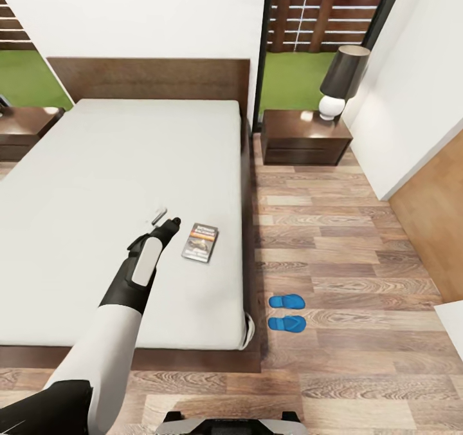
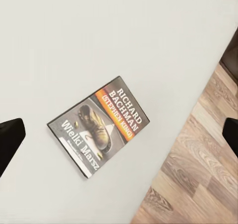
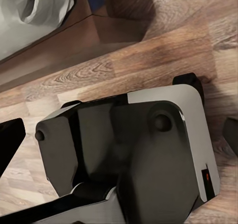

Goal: In the bedroom, move the book from the bed onto either nightstand, and place the two sandals side by side next to the bed.

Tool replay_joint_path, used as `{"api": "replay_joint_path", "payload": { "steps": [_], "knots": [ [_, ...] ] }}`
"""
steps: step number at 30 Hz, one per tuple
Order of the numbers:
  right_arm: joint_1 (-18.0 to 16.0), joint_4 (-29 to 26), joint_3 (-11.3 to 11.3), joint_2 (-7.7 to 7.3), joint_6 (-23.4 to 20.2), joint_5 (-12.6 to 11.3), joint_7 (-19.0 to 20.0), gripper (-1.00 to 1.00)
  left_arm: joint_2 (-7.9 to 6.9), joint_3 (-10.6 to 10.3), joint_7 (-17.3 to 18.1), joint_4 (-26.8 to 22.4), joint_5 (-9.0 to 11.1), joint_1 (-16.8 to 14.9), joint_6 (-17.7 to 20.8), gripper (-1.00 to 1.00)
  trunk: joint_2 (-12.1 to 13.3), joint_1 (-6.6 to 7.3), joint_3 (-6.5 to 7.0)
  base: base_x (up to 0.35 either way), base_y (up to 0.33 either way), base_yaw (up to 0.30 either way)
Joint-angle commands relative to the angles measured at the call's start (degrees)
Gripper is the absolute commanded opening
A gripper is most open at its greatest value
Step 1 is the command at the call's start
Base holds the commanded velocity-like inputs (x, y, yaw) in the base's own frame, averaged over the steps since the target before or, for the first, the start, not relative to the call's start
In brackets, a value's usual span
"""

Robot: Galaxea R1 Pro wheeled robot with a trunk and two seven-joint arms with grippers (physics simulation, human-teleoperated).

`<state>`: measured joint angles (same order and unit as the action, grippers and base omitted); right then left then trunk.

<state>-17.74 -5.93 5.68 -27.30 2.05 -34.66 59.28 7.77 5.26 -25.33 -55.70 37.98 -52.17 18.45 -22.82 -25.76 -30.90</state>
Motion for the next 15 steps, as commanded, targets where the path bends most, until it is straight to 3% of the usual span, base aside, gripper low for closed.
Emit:
{"api": "replay_joint_path", "payload": {
  "steps": [1,15],
  "knots": [
    [-0.03,0.04,0.47,-0.03,0.22,-0.41,0.13,1.00,0.05,0.12,-0.27,-0.05,0.49,-0.02,0.17,1.00,-0.10,-0.03,-0.17,0.000,0.000,0.009],
    [-0.03,0.04,0.47,-0.04,0.23,-0.39,0.13,1.00,0.14,0.02,-0.24,1.64,0.52,-0.04,-0.04,1.00,-0.10,-0.03,-1.39,0.000,0.000,0.001]
  ]
}}
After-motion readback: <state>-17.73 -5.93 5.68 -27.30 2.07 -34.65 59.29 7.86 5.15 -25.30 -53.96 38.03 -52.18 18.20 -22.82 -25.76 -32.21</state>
